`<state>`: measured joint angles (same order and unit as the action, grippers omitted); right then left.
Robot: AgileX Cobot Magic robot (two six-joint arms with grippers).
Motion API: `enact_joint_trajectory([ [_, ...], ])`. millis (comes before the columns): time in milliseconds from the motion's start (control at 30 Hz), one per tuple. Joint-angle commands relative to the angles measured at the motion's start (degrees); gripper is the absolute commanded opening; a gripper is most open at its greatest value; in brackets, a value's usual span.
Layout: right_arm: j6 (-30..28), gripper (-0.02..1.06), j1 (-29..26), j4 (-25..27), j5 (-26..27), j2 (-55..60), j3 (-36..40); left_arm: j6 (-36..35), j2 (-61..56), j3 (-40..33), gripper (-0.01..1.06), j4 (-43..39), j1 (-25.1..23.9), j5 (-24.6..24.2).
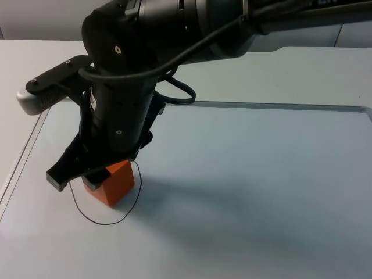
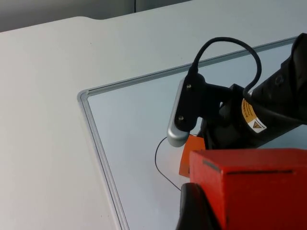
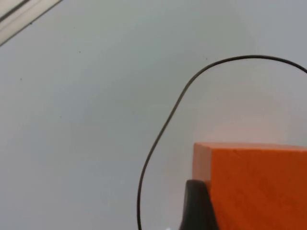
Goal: Pick up one cube with the left hand and another cube with the right hand. First place the cube in the right hand at the target position, then stack the cube in the left hand on top.
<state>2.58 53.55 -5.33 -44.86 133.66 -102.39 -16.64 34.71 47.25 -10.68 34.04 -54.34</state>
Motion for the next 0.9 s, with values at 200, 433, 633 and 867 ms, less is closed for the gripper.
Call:
enact_joint_trajectory([
  [200, 0.20, 0.00, 0.27, -0.24, 0.38, -0.19, -0.55, -0.46, -0.32, -0.15, 0.00, -0.02, 0.39, 0.45],
  [433, 0.20, 0.13, 0.27, -0.24, 0.12, -0.19, -0.55, -0.46, -0.32, -0.15, 0.00, -0.02, 0.39, 0.45],
  [633, 0.47, 0.30, 0.27, -0.24, 0.03, -0.19, -0.55, -0.46, -0.32, -0.15, 0.00, -0.02, 0.39, 0.45],
  [867, 0.47, 0.35, 0.27, 0.48, 0.03, -0.19, -0.55, -0.46, -0.32, -0.15, 0.00, -0.02, 0.39, 0.45],
])
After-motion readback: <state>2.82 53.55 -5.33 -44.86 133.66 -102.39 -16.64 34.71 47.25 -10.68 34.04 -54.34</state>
